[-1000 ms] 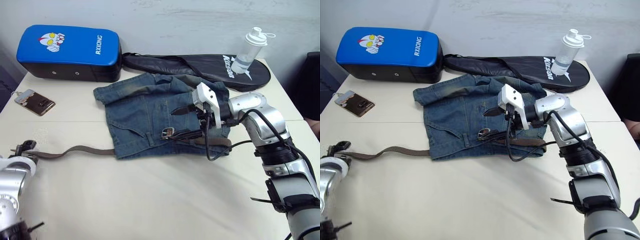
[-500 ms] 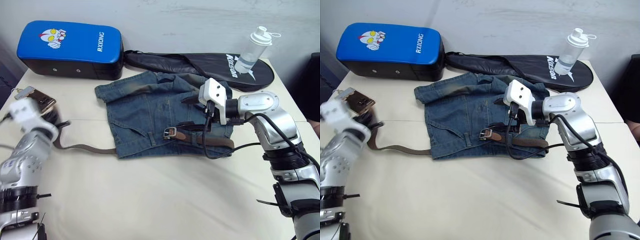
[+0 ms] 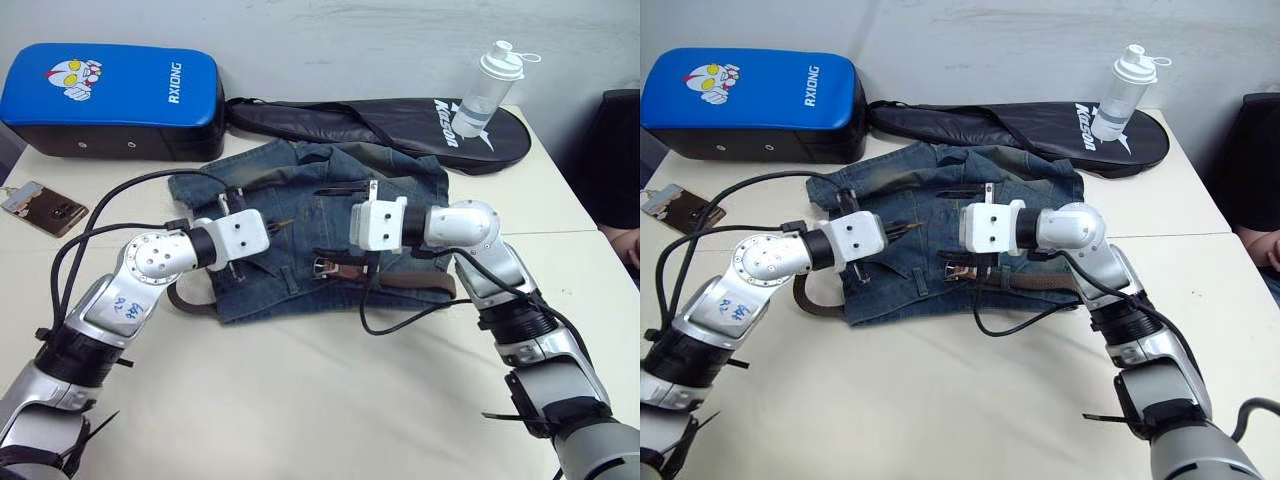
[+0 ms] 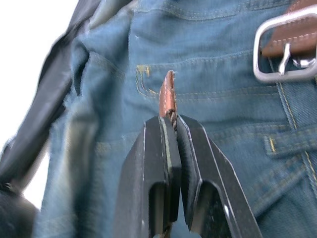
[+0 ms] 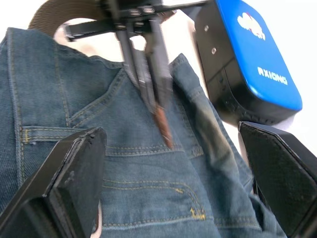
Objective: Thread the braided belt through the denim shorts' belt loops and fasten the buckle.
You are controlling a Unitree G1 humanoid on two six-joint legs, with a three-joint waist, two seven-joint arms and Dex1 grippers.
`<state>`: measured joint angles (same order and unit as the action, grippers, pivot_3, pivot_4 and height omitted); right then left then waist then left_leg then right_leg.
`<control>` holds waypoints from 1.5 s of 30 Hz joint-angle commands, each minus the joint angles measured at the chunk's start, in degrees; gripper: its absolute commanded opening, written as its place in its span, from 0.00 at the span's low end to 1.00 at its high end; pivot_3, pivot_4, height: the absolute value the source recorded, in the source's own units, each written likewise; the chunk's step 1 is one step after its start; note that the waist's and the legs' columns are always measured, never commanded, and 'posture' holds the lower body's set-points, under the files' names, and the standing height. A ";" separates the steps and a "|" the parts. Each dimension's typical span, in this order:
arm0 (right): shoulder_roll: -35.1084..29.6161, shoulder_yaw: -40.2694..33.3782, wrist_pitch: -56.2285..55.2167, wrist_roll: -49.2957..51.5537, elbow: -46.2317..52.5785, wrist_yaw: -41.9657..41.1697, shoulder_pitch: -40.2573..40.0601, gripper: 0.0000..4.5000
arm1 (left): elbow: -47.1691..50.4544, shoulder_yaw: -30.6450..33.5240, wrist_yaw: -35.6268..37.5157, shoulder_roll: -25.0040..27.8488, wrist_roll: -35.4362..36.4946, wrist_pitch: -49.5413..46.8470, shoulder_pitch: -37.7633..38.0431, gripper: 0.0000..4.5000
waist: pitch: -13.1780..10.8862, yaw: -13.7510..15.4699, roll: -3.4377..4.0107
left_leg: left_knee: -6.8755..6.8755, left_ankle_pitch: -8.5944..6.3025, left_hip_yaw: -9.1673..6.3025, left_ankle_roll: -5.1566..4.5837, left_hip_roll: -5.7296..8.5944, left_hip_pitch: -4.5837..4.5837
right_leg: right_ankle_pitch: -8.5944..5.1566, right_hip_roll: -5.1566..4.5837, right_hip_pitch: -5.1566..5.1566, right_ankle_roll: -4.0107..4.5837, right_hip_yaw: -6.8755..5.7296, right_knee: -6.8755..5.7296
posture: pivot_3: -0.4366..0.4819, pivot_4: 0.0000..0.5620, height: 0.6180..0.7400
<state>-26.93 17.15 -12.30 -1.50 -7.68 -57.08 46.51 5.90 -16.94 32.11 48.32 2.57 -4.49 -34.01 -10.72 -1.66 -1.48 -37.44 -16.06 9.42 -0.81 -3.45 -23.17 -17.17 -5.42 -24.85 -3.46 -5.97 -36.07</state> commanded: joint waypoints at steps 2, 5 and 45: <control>1.21 1.01 -2.55 -1.68 -0.18 1.27 -0.47 1.00 | 0.90 0.53 4.16 -1.47 -3.86 3.71 -1.96 0.02 | 0.00 -0.03 0.00 | -0.16 -0.04 0.02 -0.06 0.00 0.00 | 0.00 -0.01 0.00 0.00 0.04 -0.14 | 0.48 0.27 1.00; 2.65 1.89 -3.27 -3.36 -2.15 2.45 0.08 1.00 | 0.99 0.59 5.78 -3.32 -5.33 4.78 -2.76 0.02 | 0.00 0.07 0.00 | -0.33 -0.07 0.03 -0.11 -0.01 0.00 | 0.00 -0.03 0.01 0.00 0.05 -0.48 | 0.48 0.27 1.00; 4.02 -0.74 2.01 4.70 -3.33 -1.55 0.64 0.97 | 4.66 13.14 10.43 -5.21 -4.33 -0.52 7.12 0.58 | 0.00 0.05 0.00 | -0.67 -0.18 0.02 -0.27 -0.08 -0.01 | -0.01 -0.08 0.05 0.02 0.10 -0.78 | 0.48 0.27 1.00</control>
<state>-22.25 18.27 -10.51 1.91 -13.76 -58.51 46.67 9.98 -5.13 42.21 43.14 -2.47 -6.12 -26.29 -10.72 -1.61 -1.48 -38.11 -16.24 9.44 -1.08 -3.53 -23.19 -17.18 -5.50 -24.80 -3.44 -5.87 -36.85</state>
